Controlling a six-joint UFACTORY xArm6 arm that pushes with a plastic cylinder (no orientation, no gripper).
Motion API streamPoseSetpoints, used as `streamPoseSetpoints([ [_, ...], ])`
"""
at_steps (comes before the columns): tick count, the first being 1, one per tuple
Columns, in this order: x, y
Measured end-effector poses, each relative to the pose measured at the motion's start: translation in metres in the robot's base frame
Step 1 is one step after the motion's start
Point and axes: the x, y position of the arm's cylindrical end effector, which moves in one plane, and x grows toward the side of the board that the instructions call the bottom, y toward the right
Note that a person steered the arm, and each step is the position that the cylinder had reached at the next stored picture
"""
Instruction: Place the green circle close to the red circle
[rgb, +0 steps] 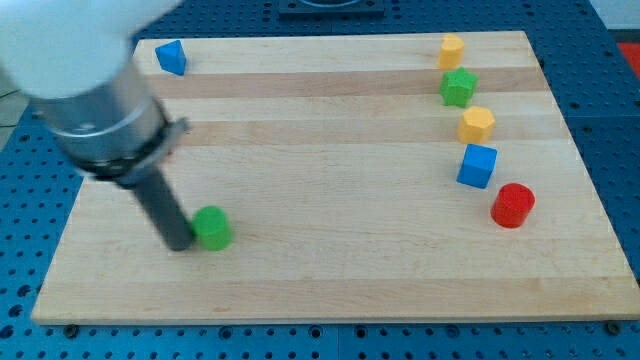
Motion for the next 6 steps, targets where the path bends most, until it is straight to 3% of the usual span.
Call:
streamPoseSetpoints([
  [1,-0.011,-0.021],
  [2,-0.013,0.013],
  [5,-0.013,0.210],
  [6,-0.008,0.195],
])
